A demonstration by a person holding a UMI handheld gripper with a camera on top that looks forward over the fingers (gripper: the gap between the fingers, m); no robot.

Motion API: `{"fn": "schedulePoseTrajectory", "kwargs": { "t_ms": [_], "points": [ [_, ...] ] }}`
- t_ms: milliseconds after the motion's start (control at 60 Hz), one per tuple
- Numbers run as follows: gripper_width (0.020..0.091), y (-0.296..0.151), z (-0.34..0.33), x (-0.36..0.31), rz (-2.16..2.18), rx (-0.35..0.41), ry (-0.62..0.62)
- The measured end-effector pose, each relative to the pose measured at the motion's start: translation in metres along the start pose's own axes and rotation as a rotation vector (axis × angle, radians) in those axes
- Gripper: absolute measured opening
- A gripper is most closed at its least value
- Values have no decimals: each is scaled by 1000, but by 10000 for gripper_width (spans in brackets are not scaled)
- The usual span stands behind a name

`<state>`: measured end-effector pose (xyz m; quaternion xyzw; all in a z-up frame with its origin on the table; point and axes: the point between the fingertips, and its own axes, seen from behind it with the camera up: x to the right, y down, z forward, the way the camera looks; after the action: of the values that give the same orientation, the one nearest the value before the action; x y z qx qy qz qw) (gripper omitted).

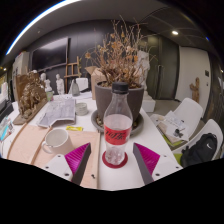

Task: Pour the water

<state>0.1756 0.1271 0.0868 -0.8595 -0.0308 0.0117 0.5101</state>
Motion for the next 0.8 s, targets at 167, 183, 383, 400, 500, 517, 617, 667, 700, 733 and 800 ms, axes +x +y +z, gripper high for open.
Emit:
{"fn": "schedulePoseTrajectory", "kwargs": {
  "t_ms": [167,183,383,400,500,517,617,667,700,733,800],
  "points": [
    [856,5,-99,-37,27,-63,62],
    [854,6,-110,-43,30,-69,62],
    [859,31,-233,-110,36,-117,90],
    [858,32,-242,-115,34,-119,88],
    [860,43,-285,-145,26,-133,75],
    [858,45,-291,-149,26,-133,73],
    [856,51,-321,-170,8,-131,64],
    [857,54,-333,-175,-1,-128,72],
    [857,54,-339,-178,-9,-126,76],
    [854,55,-345,-180,-12,-124,81],
    [854,55,-352,-185,-21,-117,84]
  ]
}}
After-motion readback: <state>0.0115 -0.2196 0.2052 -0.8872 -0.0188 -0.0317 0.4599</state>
